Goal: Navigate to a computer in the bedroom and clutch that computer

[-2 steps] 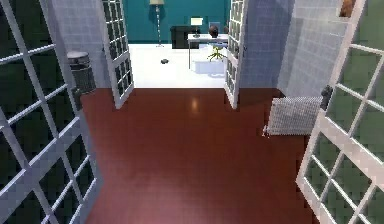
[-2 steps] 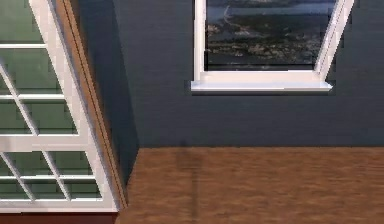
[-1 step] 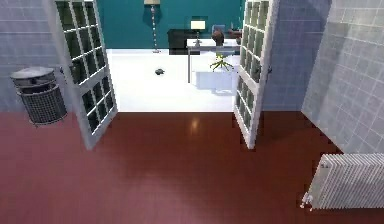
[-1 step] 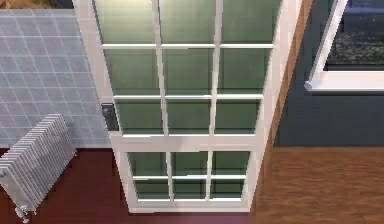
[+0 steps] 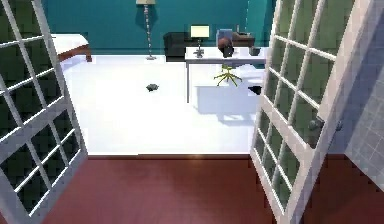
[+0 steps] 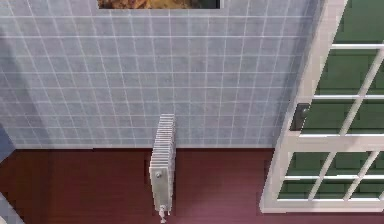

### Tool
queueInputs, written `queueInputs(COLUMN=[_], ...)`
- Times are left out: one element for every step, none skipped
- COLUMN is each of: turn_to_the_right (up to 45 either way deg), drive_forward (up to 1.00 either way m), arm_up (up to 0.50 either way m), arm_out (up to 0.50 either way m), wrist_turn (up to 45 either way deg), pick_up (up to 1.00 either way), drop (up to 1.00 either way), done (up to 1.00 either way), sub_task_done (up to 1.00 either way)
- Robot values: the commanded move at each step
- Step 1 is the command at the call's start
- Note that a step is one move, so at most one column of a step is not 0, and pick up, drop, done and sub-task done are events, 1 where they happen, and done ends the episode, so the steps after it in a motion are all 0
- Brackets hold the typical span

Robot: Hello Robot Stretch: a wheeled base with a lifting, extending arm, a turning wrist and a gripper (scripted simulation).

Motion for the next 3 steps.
queueInputs(turn_to_the_right=[3.0,-6.0,0.0], drive_forward=[0.0,0.0,1.0], arm_up=[0.0,0.0,0.0], arm_out=[0.0,0.0,0.0], wrist_turn=[0.0,0.0,0.0], pick_up=[0.0,0.0,0.0], drop=[0.0,0.0,0.0], done=[0.0,0.0,0.0], sub_task_done=[0.0,0.0,0.0])
